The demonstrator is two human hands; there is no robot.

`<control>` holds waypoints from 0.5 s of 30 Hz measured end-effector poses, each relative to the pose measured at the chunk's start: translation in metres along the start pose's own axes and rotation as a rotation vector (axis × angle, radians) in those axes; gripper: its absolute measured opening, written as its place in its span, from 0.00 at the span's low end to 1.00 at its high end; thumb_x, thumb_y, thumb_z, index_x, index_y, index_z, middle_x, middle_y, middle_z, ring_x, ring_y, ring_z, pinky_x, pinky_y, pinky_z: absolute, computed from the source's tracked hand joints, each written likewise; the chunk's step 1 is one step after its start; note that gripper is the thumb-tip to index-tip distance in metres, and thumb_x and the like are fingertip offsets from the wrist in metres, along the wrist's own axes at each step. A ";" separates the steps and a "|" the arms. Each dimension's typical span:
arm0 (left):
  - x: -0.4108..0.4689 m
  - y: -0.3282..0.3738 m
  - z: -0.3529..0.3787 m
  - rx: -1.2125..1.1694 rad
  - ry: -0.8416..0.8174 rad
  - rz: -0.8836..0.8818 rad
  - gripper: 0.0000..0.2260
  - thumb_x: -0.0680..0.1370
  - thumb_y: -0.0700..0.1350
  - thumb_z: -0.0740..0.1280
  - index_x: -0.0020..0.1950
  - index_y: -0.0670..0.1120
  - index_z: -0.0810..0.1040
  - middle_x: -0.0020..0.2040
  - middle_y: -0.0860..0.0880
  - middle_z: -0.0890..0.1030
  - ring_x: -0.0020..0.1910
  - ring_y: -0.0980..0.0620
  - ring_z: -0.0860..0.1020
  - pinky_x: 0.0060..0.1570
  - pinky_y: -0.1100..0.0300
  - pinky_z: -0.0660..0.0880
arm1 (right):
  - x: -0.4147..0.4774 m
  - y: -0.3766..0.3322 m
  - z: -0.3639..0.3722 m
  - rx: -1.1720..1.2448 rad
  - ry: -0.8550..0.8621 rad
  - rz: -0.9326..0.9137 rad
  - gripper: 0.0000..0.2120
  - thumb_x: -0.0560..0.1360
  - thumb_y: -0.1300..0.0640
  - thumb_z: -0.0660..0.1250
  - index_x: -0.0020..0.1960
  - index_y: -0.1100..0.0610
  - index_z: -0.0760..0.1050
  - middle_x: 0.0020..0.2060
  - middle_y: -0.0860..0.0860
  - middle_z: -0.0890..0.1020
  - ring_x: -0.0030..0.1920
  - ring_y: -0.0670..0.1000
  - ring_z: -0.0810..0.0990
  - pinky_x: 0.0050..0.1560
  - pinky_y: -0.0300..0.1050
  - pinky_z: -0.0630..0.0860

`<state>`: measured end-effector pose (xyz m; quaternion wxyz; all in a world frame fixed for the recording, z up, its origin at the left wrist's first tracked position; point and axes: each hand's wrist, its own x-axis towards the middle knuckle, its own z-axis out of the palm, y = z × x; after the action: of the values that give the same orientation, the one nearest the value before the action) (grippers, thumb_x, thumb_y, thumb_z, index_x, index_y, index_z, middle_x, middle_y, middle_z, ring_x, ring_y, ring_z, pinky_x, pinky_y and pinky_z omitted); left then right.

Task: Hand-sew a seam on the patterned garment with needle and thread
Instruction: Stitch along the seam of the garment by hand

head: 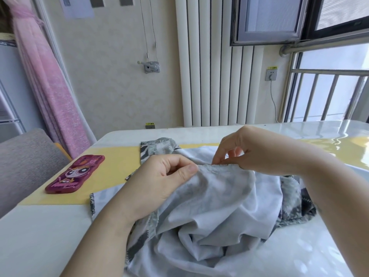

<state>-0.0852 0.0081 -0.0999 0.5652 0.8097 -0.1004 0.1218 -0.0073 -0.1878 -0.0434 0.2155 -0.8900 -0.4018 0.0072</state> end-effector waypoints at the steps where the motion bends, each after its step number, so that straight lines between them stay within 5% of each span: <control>1: 0.000 0.001 0.000 0.002 -0.001 -0.002 0.08 0.71 0.53 0.67 0.42 0.51 0.83 0.40 0.50 0.83 0.40 0.56 0.78 0.47 0.55 0.74 | 0.000 0.000 0.000 0.001 -0.002 0.000 0.20 0.75 0.62 0.66 0.38 0.36 0.79 0.33 0.40 0.78 0.36 0.40 0.74 0.32 0.31 0.70; 8: 0.000 -0.002 -0.003 -0.004 -0.001 0.029 0.08 0.74 0.53 0.68 0.44 0.50 0.82 0.40 0.51 0.82 0.41 0.58 0.77 0.45 0.63 0.73 | 0.002 0.005 0.000 0.085 0.114 0.048 0.09 0.76 0.58 0.66 0.42 0.46 0.80 0.34 0.36 0.81 0.30 0.40 0.79 0.30 0.30 0.72; 12: 0.001 -0.001 -0.002 -0.031 0.009 0.048 0.06 0.73 0.51 0.68 0.43 0.51 0.83 0.38 0.55 0.82 0.39 0.60 0.77 0.43 0.67 0.73 | 0.002 -0.008 0.002 0.360 0.371 0.061 0.06 0.79 0.59 0.61 0.45 0.55 0.74 0.37 0.48 0.84 0.32 0.47 0.83 0.39 0.50 0.79; 15: 0.001 -0.001 -0.002 -0.047 0.034 0.059 0.07 0.72 0.51 0.67 0.42 0.51 0.83 0.37 0.54 0.82 0.39 0.59 0.77 0.43 0.65 0.73 | 0.005 -0.026 0.023 0.223 0.457 -0.014 0.05 0.79 0.58 0.58 0.45 0.53 0.70 0.34 0.47 0.82 0.37 0.51 0.81 0.41 0.53 0.78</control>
<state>-0.0844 0.0099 -0.0996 0.5817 0.7909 -0.1174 0.1496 -0.0264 -0.1604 -0.0529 0.3977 -0.8364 -0.3453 -0.1515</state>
